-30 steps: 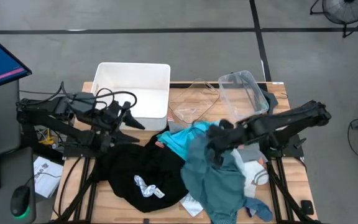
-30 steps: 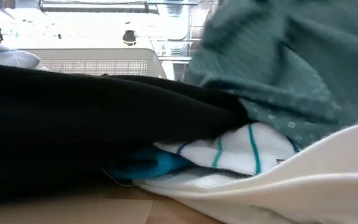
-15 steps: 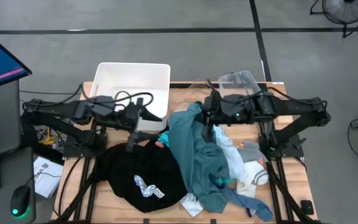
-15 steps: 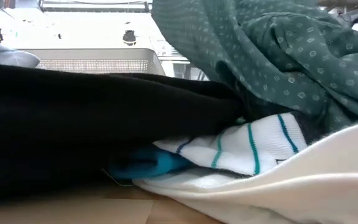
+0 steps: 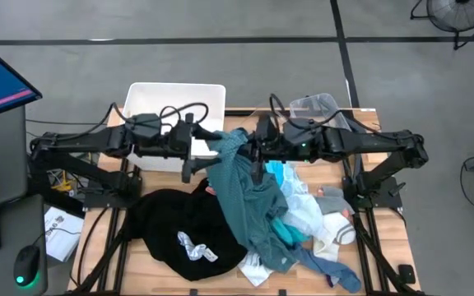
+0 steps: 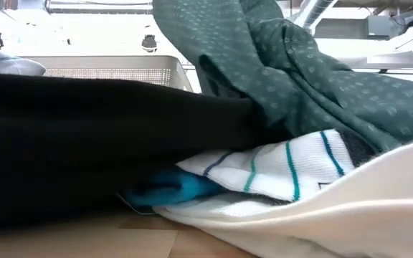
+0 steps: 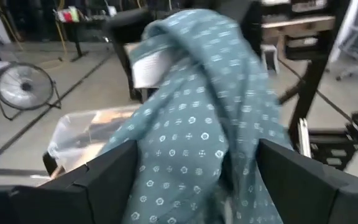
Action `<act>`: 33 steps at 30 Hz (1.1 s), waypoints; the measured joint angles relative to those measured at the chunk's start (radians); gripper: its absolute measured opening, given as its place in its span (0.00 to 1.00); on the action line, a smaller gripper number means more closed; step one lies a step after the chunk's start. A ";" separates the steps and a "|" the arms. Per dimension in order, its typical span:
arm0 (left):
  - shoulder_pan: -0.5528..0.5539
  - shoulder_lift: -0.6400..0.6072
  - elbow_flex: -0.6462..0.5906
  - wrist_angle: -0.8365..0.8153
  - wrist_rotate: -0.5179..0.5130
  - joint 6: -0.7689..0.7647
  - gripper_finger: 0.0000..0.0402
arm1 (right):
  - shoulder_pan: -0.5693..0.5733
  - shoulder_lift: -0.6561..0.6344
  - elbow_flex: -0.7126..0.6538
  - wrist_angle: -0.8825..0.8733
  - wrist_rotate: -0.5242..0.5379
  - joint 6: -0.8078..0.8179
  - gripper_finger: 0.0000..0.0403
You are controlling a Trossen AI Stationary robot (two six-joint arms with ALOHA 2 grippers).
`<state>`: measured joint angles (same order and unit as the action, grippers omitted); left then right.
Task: Pick & Place Cloths
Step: Put the blue gown into the white bin
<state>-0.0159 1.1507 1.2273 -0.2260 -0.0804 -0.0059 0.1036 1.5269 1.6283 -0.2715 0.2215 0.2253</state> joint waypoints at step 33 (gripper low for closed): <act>0.052 0.105 0.002 0.298 0.164 -0.013 0.05 | -0.037 -0.080 0.003 0.120 -0.091 -0.027 0.16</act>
<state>0.0360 1.2559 1.2293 0.0722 0.0836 -0.0192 0.0663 1.4472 1.6308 -0.1515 0.1303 0.1984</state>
